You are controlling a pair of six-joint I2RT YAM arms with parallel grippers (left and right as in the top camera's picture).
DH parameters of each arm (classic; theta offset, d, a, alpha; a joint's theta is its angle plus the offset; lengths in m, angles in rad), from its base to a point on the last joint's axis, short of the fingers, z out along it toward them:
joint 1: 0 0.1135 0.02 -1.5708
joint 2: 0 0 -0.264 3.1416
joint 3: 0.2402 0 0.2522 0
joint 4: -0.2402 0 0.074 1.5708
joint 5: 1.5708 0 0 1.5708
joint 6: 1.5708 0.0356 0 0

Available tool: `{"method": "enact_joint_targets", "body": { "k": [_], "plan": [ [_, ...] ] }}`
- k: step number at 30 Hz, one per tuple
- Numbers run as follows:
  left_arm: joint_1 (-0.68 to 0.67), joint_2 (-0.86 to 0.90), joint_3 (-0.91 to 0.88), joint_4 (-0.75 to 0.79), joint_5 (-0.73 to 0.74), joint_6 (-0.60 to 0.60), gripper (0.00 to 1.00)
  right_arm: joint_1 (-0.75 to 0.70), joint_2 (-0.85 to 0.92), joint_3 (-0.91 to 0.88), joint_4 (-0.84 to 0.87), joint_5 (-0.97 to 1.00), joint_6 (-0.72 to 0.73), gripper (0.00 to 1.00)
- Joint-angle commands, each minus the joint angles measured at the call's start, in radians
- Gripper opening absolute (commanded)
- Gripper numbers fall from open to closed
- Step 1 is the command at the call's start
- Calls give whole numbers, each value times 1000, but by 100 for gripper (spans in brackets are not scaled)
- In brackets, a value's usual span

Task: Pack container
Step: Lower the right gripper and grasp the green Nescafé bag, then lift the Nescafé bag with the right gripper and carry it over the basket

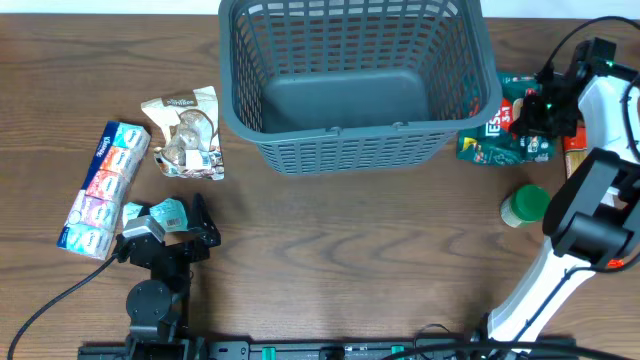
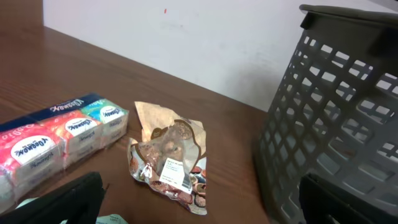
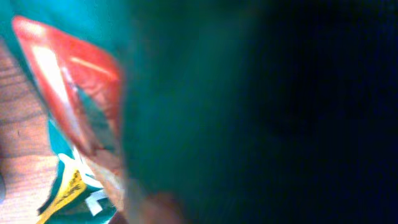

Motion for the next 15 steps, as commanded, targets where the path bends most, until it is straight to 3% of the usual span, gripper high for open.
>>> {"method": "enact_joint_targets", "body": {
  "k": [1, 15],
  "plan": [
    [4, -6, -19, -13, -5, 2, 99, 6, -167, 9, 27, 9, 29, 1],
    [4, -6, -19, -13, -5, 2, 98, 6, -640, 11, 58, 227, 97, 1]
  ]
}}
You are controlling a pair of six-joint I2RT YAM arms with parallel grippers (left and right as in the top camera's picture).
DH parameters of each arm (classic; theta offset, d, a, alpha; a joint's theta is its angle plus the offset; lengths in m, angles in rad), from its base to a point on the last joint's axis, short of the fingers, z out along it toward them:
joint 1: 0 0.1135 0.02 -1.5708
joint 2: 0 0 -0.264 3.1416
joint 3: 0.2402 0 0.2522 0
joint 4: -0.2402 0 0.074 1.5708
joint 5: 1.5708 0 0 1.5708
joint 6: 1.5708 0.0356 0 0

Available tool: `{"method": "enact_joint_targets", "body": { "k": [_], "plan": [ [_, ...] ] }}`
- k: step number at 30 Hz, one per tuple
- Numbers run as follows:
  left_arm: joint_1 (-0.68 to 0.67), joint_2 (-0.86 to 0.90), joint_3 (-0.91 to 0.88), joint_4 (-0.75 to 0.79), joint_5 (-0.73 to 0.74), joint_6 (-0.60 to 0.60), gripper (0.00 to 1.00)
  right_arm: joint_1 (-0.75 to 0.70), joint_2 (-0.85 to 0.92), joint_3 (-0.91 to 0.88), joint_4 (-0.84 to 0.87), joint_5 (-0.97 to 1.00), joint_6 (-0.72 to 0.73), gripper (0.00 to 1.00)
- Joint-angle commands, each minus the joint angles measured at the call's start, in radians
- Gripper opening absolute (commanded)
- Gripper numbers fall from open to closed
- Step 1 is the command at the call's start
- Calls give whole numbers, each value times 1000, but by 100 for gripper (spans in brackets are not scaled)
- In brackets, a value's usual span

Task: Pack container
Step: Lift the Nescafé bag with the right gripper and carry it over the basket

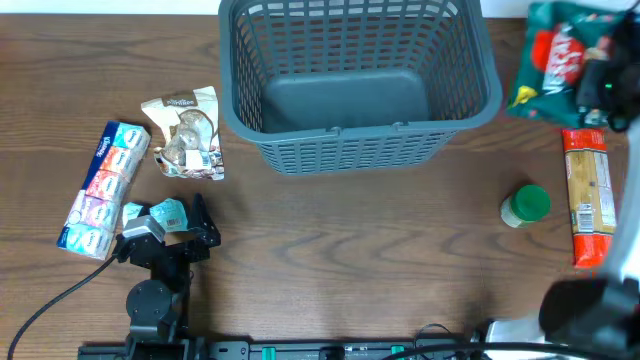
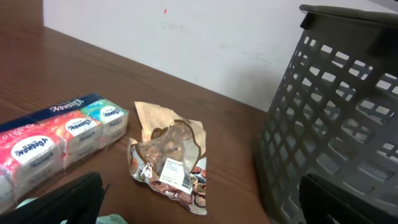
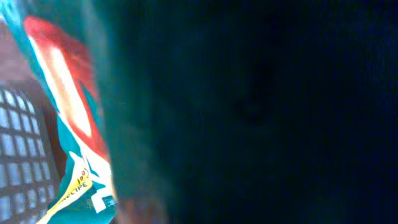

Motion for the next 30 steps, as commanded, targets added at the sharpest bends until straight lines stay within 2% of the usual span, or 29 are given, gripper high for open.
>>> {"method": "enact_joint_targets", "body": {
  "k": [1, 7, 10, 16, 22, 30],
  "plan": [
    [4, -6, -19, -13, -6, 2, 99, 5, -137, 37, 22, 74, 41, 1],
    [4, -6, -19, -13, -5, 2, 99, 7, -309, 37, 33, 51, 24, 1],
    [4, -6, -19, -13, -5, 2, 99, 11, -368, 37, 46, -64, -53, 1],
    [4, -6, -19, -13, -5, 2, 99, 76, -435, 37, 87, -184, -83, 1],
    [4, -6, -19, -13, -6, 2, 99, 238, -416, 37, 105, -186, -80, 1],
    [4, -6, -19, -13, -5, 2, 98, 509, -278, 37, 138, 29, 6, 1]
  ]
}}
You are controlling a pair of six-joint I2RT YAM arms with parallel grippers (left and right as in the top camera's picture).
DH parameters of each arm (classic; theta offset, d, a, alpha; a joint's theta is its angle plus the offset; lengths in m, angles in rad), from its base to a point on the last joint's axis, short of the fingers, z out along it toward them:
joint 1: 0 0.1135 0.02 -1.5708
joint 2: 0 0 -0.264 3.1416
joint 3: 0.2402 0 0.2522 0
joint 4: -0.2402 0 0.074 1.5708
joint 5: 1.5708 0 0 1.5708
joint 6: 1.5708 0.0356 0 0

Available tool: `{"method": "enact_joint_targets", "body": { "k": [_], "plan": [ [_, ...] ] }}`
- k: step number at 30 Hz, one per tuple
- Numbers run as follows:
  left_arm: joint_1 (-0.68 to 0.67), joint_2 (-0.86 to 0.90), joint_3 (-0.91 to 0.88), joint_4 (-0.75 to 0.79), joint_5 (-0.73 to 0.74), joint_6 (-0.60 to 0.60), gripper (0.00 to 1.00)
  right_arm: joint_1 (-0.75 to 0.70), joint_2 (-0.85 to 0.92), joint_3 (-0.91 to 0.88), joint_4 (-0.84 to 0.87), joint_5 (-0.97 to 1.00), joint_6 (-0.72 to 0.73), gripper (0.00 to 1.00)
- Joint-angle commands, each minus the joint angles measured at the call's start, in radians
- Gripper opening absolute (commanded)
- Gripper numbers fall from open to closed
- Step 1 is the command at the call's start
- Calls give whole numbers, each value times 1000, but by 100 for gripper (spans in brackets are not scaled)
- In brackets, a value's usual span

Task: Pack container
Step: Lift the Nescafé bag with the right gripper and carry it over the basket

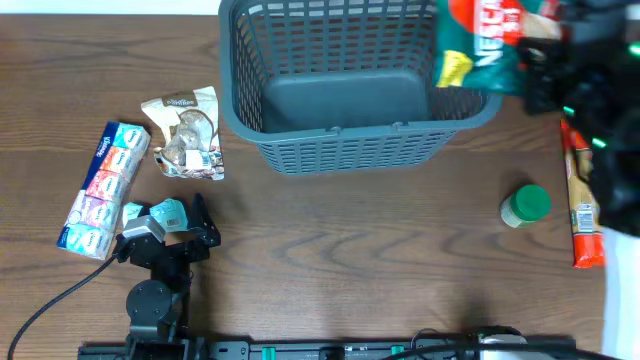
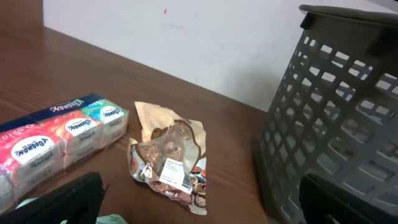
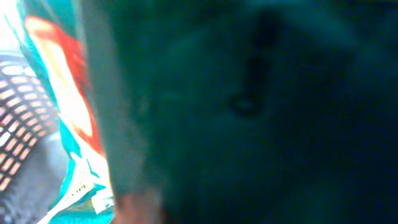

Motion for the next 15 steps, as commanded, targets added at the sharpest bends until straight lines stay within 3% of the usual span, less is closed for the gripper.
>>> {"method": "enact_joint_targets", "body": {
  "k": [1, 6, 15],
  "plan": [
    [4, -6, -19, -13, -5, 2, 99, 110, 55, 37, 37, 137, 57, 1],
    [4, -6, -19, -13, -5, 2, 99, 258, 182, 37, 36, 326, 90, 1],
    [4, -6, -19, -13, -6, 2, 98, 305, 342, 37, -23, 346, 318, 1]
  ]
}}
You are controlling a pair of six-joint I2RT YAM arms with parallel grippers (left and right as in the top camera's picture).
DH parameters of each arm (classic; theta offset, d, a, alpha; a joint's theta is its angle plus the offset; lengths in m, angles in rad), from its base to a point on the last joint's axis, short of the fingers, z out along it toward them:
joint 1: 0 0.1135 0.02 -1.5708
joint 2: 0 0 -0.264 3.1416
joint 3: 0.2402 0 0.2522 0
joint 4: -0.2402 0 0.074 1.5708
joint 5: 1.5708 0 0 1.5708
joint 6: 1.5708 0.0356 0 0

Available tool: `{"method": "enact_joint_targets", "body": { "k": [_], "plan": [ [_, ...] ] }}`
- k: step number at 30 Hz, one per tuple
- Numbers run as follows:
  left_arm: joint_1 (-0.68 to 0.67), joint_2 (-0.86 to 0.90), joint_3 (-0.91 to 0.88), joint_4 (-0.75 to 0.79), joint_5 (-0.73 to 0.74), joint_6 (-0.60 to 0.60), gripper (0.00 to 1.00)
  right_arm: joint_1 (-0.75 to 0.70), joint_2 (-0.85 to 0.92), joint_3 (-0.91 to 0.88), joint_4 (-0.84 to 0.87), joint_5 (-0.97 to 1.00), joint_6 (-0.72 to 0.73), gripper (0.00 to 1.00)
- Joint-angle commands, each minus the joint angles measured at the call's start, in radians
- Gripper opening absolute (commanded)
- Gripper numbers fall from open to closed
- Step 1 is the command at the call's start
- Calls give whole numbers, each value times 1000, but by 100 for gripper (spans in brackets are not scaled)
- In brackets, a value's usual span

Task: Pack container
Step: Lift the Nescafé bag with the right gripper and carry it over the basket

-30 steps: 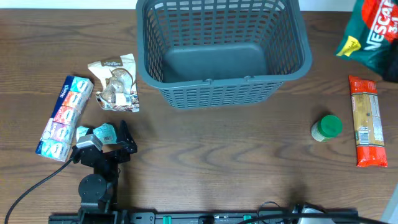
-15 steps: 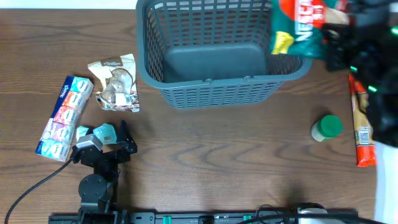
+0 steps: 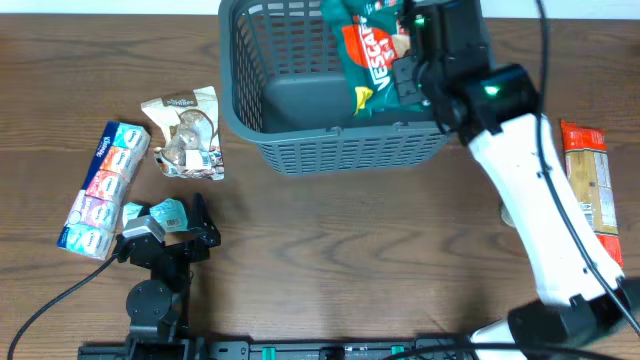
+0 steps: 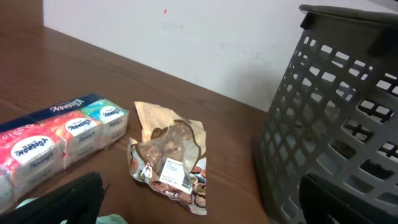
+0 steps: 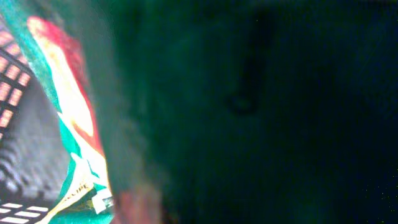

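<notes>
The grey slatted basket (image 3: 300,140) stands at the back middle of the table. Above its right half hangs a green and red Nescafe pouch (image 3: 365,50), with my right gripper (image 3: 412,55) shut on it; in the right wrist view the pouch (image 5: 68,124) fills the frame and hides the fingers. At the front left my left gripper (image 3: 205,232) rests open on the table, its dark fingertips (image 4: 68,199) at the bottom corners of the left wrist view, nothing between them. The basket wall (image 4: 336,118) shows to its right.
A clear bag of brown snacks (image 3: 185,135) and a row of tissue packs (image 3: 100,185) lie left of the basket, with a small teal packet (image 3: 165,212) by the left gripper. At the far right lies a long red and yellow packet (image 3: 585,175).
My right gripper has carried the green pouch left, from over the basket's right rim to above the basket's right half. The left arm has not moved.
The green pouch first lay on the table right of the basket with my right gripper down on it. Then it hung lifted at the far right back corner, then over the basket's right rim, and now over the basket's inside. The left side stayed still.
</notes>
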Motion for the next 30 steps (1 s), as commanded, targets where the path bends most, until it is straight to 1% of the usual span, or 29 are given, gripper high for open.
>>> {"method": "enact_joint_targets", "body": {
  "k": [1, 7, 19, 25, 30],
  "plan": [
    [4, -6, -19, -13, -5, 2, 99, -8, -11, 37, 15, 75, 137, 1],
    [4, -6, -19, -13, -5, 2, 99, -10, -4, 37, 3, 140, 157, 1],
    [4, -6, -19, -13, -5, 2, 99, -30, -4, 37, -35, 141, 154, 1],
    [4, -6, -19, -13, -5, 2, 99, -91, -3, 37, -37, 50, 138, 1],
    [4, -6, -19, -13, -5, 2, 98, -114, -3, 37, -38, 36, 109, 1]
  ]
}}
